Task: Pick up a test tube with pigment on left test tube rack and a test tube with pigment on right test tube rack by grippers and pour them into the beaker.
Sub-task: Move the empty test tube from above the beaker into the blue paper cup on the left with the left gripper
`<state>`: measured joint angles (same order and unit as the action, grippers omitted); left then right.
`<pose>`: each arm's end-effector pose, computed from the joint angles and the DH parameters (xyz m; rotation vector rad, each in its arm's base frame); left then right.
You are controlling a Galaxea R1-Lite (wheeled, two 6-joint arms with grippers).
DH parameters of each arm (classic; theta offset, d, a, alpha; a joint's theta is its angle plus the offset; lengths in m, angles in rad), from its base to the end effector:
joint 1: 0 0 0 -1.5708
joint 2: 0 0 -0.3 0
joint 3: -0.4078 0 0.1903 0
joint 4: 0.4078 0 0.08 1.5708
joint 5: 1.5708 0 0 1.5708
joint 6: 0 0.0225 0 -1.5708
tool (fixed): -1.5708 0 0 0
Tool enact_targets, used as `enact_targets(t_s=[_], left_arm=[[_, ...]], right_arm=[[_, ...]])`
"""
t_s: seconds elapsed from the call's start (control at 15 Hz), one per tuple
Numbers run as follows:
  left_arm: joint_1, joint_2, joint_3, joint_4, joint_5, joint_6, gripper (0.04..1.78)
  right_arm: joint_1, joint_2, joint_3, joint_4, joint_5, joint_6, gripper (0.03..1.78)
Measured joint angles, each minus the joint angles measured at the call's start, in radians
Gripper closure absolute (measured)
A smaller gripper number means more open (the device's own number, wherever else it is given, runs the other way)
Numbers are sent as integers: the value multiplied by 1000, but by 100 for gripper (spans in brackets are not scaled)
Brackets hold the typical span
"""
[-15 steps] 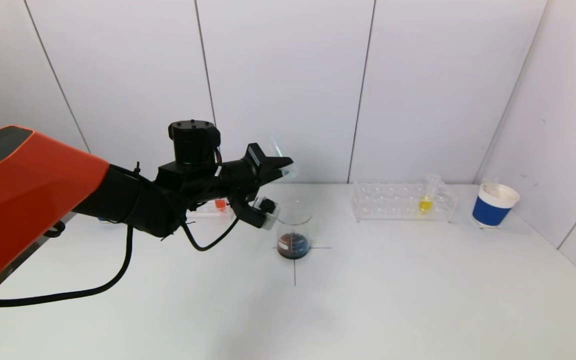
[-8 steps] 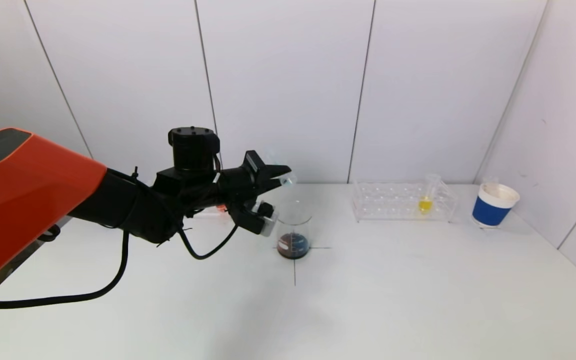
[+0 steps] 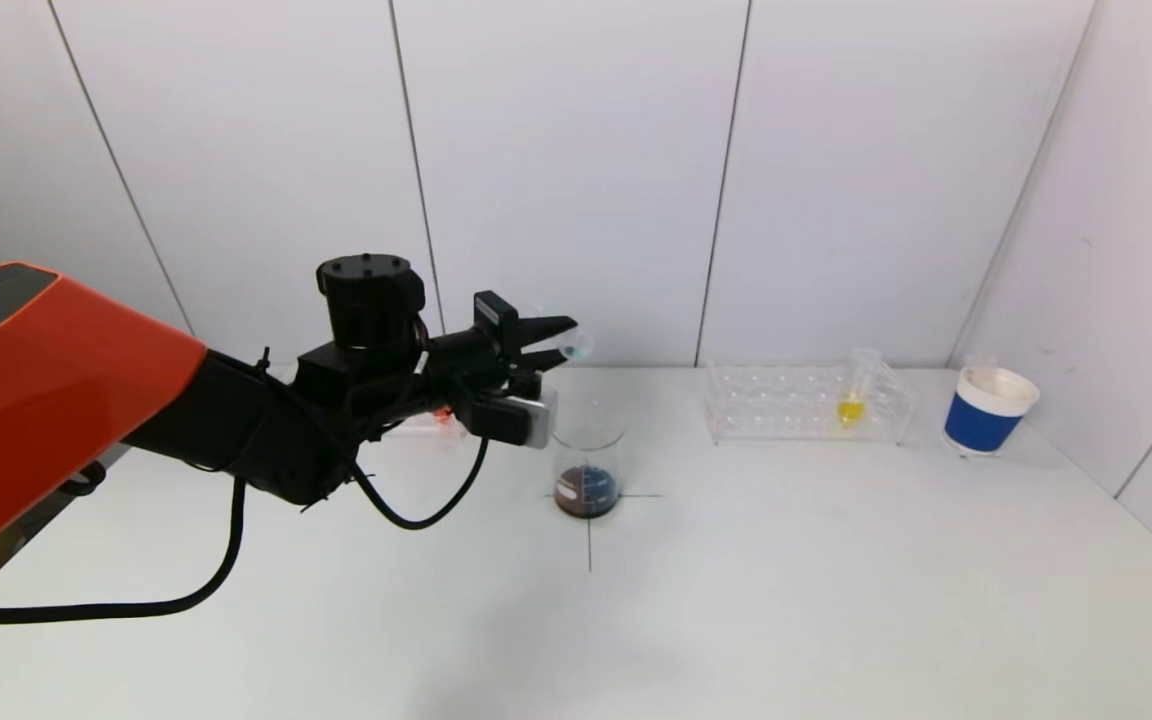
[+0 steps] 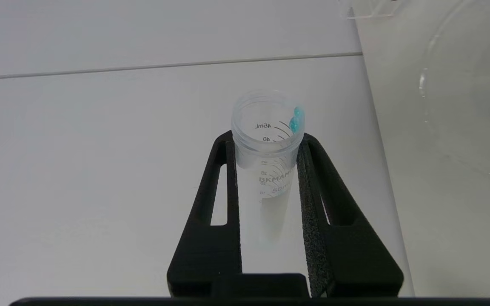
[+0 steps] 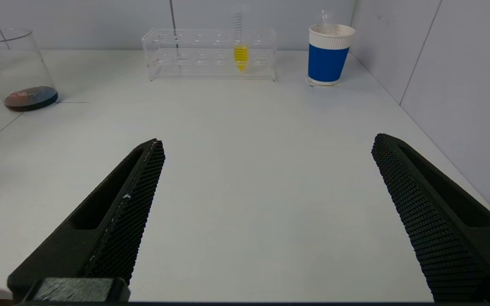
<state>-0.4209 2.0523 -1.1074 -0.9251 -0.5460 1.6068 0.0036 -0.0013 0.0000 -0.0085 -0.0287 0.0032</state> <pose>0.3618 -0.1748 0.1666 1.4671 -0.7549 -0.7599 -0.0229 -0.0007 0.0763 0.0034 -0.0098 -0.0251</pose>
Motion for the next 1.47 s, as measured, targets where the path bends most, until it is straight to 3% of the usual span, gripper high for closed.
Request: enact_targets(t_s=[0.4, 1.0, 1.27, 1.47], left_arm=[[-2, 11, -2, -59, 78, -288, 140], [-13, -31, -32, -37, 341, -690, 140], [-14, -46, -153, 61, 456, -853, 140], [-15, -72, -266, 215, 556, -990, 140]], right_arm=[[0, 0, 0, 0, 0, 0, 4], [0, 0, 0, 0, 0, 0, 4], [0, 0, 0, 0, 0, 0, 4], [0, 0, 0, 0, 0, 0, 4]])
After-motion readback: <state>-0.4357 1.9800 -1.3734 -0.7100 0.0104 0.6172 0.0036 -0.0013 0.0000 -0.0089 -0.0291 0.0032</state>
